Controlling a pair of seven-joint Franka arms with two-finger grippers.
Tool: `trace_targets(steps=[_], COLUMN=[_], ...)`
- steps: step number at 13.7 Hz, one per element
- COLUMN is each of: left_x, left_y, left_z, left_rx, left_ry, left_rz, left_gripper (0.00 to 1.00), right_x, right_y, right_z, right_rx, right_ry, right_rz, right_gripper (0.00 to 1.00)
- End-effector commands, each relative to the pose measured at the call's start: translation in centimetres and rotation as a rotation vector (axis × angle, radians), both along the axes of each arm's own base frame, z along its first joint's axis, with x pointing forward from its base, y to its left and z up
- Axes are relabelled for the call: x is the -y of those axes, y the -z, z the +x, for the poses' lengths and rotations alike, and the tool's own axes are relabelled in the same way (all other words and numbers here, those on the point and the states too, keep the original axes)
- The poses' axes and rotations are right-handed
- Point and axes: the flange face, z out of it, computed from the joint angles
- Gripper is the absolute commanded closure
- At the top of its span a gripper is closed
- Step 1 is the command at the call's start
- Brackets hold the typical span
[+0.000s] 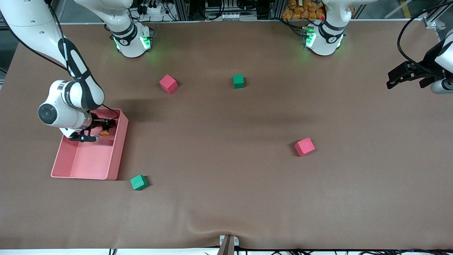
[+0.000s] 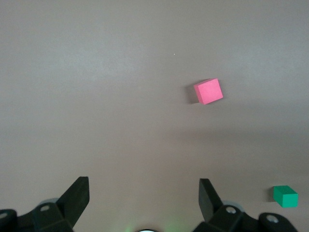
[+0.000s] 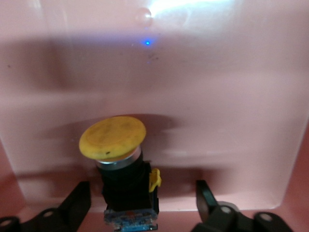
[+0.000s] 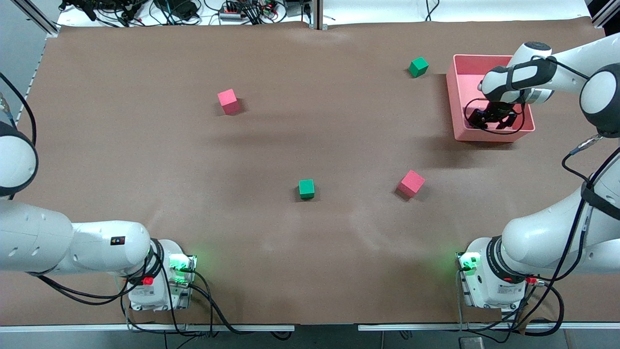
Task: Place and upright button with both arms
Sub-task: 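Grasp the yellow button with the right gripper and lift it out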
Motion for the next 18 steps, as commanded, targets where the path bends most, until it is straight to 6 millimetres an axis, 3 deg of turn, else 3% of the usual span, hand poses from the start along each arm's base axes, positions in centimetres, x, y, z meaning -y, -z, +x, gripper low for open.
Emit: trace_targets(steps=[1,3,5,9,13,18], left_x=[-0.1,0.0,0.0,-0.3,-0.2,-0.3], left_y=[-0.2,0.0,0.0,0.1,0.1,0.4], left_z=[0.3,0.4,0.5,0.5,0.5,0.4], left_rx=[-0.007,-0.009,-0.01,-0.012,-0.012,-0.021], left_ry=[0.001,0.002,0.002,0.007,0.008,0.013], left_rz=[0.009,0.01,0.012,0.013,0.013,0.013], left_gripper=[0.0,0.0,0.0,0.0,0.0,0.0], right_x=[-0.4,-0.3,-0.3,-0.4,-0.8,-1.2], right_y=[0.8,0.9,1.0,-0.5,-5.3,-12.3], right_z=[-0.5,-0.6,-0.6,0.1,2.6,7.6], right_rx=[-0.014,-0.019,-0.022,0.008,0.086,0.121], right_ry=[-0.044,-0.043,-0.043,-0.049,-0.096,-0.225], right_rz=[0.025,0.025,0.026,0.022,0.018,0.036], right_gripper=[0.59,0.88,1.0,1.0,1.0,1.0])
